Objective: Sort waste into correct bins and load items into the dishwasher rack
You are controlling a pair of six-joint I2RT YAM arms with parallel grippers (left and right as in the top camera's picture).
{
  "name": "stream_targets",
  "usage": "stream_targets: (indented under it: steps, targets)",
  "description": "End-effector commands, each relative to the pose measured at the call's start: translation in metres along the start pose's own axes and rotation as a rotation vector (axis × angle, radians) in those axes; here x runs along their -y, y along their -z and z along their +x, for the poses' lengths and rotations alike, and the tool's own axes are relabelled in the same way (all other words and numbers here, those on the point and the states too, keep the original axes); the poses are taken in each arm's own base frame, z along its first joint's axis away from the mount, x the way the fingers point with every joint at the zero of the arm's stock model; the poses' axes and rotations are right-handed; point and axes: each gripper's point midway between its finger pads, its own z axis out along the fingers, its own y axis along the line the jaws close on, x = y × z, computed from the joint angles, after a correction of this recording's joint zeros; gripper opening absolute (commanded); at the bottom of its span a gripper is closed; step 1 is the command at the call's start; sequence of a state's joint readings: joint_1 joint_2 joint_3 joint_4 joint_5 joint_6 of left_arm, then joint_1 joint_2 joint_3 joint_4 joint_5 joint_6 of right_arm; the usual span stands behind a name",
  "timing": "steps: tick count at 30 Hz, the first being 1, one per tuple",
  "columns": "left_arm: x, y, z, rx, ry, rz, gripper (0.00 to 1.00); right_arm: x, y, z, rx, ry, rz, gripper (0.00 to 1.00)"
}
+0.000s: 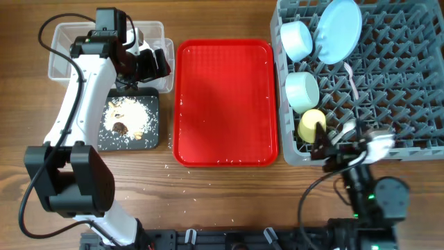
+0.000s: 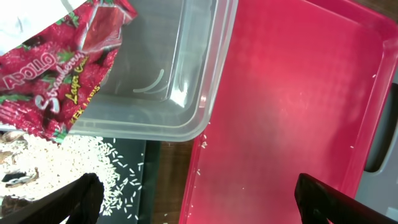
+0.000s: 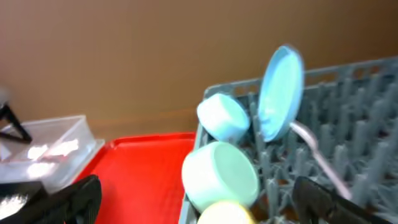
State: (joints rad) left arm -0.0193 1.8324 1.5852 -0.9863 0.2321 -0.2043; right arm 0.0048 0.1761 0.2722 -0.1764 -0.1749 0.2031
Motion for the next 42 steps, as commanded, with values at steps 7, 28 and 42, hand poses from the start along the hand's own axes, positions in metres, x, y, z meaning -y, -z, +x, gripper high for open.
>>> stream_targets:
  steps: [7,28,42]
  targets:
    - [0.004,0.009,-0.006,0.031,-0.011,0.007,1.00,0.010,-0.007,0.038,0.120,-0.021,0.012,1.00]
    - [0.002,0.016,-0.008,0.056,-0.049,-0.023,1.00,0.012,-0.009,0.049,0.076,-0.024,0.022,1.00]
    - [0.034,0.147,-0.005,0.705,-0.203,0.018,1.00,0.012,-0.009,0.049,0.076,-0.024,0.022,1.00]
